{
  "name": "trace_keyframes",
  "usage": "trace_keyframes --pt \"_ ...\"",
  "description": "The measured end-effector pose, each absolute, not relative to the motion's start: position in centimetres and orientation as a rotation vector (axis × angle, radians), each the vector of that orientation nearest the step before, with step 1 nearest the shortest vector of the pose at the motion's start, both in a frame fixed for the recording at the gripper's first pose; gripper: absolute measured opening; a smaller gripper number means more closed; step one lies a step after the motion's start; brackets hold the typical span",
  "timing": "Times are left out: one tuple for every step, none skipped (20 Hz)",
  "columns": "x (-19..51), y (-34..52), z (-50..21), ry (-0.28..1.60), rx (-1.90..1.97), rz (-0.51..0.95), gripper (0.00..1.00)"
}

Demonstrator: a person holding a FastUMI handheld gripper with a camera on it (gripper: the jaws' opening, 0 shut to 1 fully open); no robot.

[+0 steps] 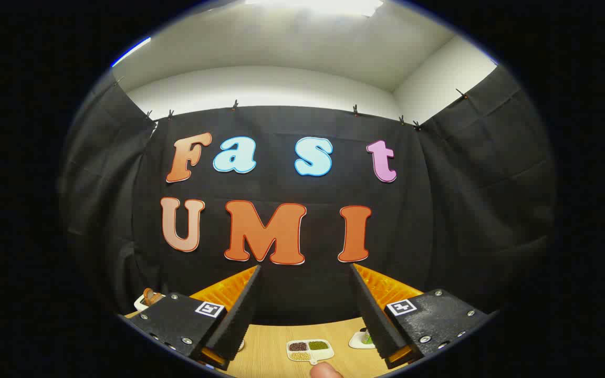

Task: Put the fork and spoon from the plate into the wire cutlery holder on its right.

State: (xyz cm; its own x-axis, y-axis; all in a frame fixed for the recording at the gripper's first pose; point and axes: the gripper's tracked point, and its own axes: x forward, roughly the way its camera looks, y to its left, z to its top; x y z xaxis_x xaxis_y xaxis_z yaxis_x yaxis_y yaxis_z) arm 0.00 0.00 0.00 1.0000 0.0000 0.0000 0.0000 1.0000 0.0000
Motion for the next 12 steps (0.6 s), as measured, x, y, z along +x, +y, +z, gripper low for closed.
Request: trace_keyframes --pt "0.1 0.1 -0.1 0.004 0.002 0.002 0.96" --pt "0.2 0.2 -0.3 0.009 0.003 0.002 0.96" --pt "0.2 0.3 -0.4 0.015 0.007 0.007 0.96" --pt "0.3 0.5 -0.6 0.019 0.008 0.01 0.96" --pt "0.3 0.7 -0.7 0.022 0.007 0.014 0.96" --pt "0.4 0.9 -0.7 0.022 0.005 0.018 0.96" --pt "0.4 1.1 -0.6 0.021 0.002 0.021 0.96" --pt "0.4 1.4 -0.6 0.021 0.0 0.029 0.96" --pt "0.4 1.7 -0.7 0.021 -0.003 0.035 0.96" --pt "0.4 1.9 -0.7 0.022 -0.004 0.04 0.96" --pt "0.5 2.0 -0.8 0.024 -0.006 0.039 0.96" --pt "0.5 2.2 -0.8 0.023 -0.005 0.041 0.96"
